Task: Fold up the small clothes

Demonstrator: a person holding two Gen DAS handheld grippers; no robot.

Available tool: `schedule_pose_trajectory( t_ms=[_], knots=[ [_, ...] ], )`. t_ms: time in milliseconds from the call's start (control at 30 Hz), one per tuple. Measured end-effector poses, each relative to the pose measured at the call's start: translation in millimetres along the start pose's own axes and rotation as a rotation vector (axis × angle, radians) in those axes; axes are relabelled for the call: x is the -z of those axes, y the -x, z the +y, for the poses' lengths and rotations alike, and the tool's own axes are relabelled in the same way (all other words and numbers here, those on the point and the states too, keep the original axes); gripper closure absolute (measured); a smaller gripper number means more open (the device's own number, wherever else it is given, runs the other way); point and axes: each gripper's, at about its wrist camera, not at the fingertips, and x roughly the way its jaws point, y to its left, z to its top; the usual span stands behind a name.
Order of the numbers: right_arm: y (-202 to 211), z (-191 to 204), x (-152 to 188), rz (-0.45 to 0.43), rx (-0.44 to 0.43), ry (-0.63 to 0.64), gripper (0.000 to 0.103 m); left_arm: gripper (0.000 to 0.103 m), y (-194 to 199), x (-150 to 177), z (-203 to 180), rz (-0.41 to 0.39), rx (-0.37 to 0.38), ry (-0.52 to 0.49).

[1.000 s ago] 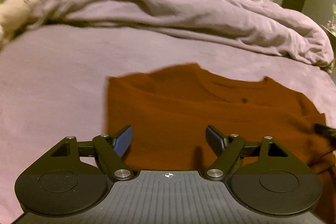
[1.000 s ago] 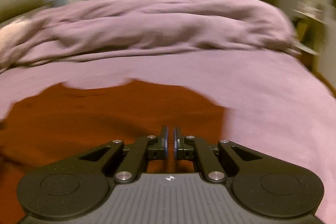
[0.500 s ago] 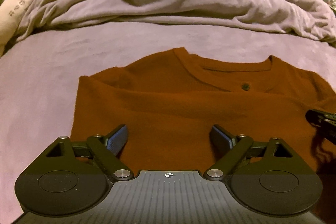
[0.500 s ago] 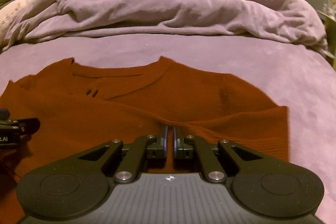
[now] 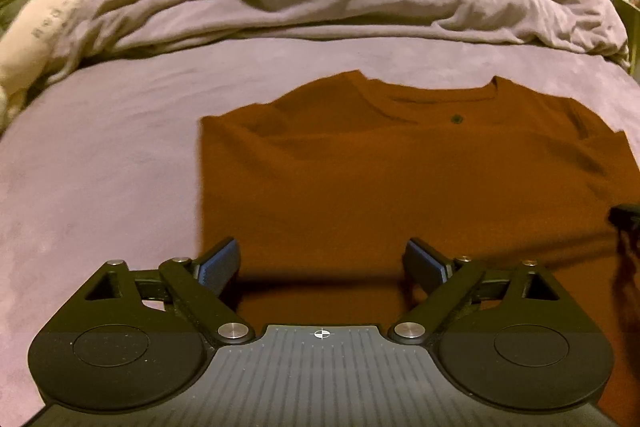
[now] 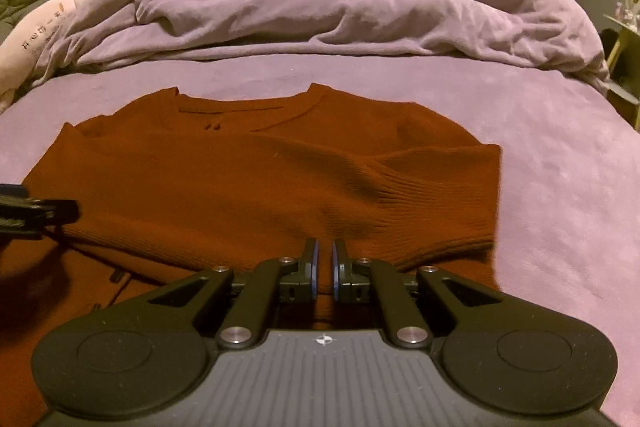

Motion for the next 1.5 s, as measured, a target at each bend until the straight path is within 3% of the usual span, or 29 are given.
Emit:
schedule_pose_trajectory(
  t_ms=[100,200,367,533,600,700,800,900,1000,1067,1133,1233,1333,1400,1433,1500],
  knots=[
    [29,-4,20,0.051,0.009,-0.037,0.092,0.008,24,31,16,0.04,-0.001,-0.02],
    [73,-15,62,0.077,-0.001,-0.053,0.085,0.007,60,69,35,0.049,-0.002,-0.027],
    [152,-40,128,0.109,0.031,-0.1,0.064,0.007,106,125,63,0.105,-0.005,0.0],
    [179,-62,153,0.147,0.072,-0.157,0.062,0.007,113,151,80,0.189,-0.018,0.072],
    [182,-69,158,0.165,0.095,-0.175,0.062,0.007,116,154,86,0.199,0.027,0.127],
    [185,-82,162,0.178,0.039,-0.251,0.062,0.014,115,155,91,0.237,0.115,0.177],
    [185,-83,166,0.188,-0.022,-0.279,0.062,0.019,114,158,90,0.24,0.121,0.152],
    [181,-82,173,0.217,-0.04,-0.283,0.063,0.029,114,156,91,0.245,0.136,0.143],
    [180,-85,177,0.225,-0.064,-0.318,0.069,0.043,115,154,95,0.251,0.148,0.138],
    [181,-85,178,0.226,-0.093,-0.319,0.082,0.051,115,155,101,0.256,0.158,0.153],
    [181,-83,177,0.23,-0.109,-0.308,0.088,0.058,115,155,107,0.259,0.169,0.178],
    [180,-82,175,0.234,-0.125,-0.301,0.089,0.071,115,154,113,0.266,0.203,0.211],
    [179,-84,176,0.244,-0.154,-0.338,0.088,0.072,114,155,117,0.263,0.233,0.213],
    [176,-83,177,0.258,-0.173,-0.338,0.085,0.06,114,157,119,0.264,0.271,0.202],
    [176,-81,178,0.259,-0.177,-0.333,0.084,0.048,113,157,119,0.267,0.294,0.197],
    [175,-80,179,0.268,-0.195,-0.335,0.084,0.043,113,157,115,0.266,0.331,0.176]
  ],
)
